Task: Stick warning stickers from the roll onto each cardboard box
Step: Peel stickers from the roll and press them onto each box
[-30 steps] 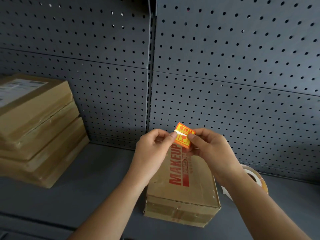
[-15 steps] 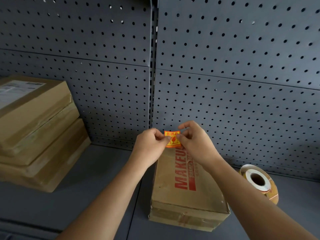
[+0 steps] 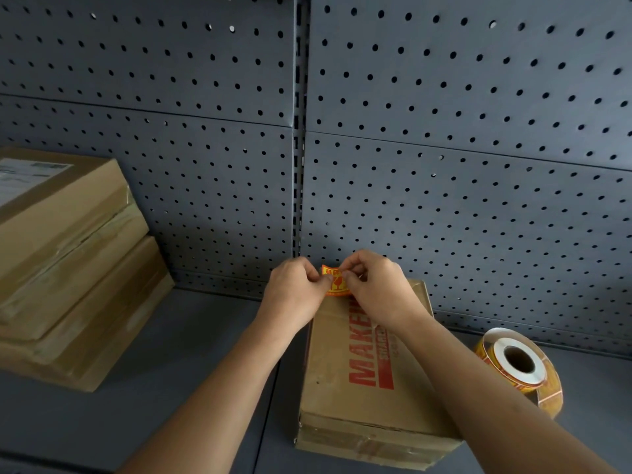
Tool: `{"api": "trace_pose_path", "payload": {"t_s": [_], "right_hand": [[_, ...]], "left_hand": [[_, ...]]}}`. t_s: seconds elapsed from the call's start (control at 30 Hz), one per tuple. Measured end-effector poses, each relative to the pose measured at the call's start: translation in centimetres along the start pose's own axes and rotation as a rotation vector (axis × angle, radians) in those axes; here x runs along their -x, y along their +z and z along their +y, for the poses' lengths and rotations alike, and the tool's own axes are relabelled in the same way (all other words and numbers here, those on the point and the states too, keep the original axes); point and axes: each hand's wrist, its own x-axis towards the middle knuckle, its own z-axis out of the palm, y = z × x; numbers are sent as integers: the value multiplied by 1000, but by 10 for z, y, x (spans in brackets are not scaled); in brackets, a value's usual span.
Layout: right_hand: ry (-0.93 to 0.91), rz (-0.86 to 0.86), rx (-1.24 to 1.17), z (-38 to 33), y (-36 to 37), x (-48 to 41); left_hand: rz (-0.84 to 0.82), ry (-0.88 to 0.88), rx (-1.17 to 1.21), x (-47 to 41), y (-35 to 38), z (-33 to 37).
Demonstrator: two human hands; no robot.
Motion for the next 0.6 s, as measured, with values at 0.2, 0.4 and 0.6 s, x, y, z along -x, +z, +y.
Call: {"api": "trace_pose_path", "payload": {"t_s": [0.2,0.4,0.6], "right_hand": [[5,-1,20,1,1,-2],[2,-14,31,2,1,-3],[-50,7,148,0,5,-2]], "left_hand": [[-20,-31,-4,-5,1,-1],[-38,-42,16,-6,2,-2],[-41,-90,76,-6,7,-7]]}}
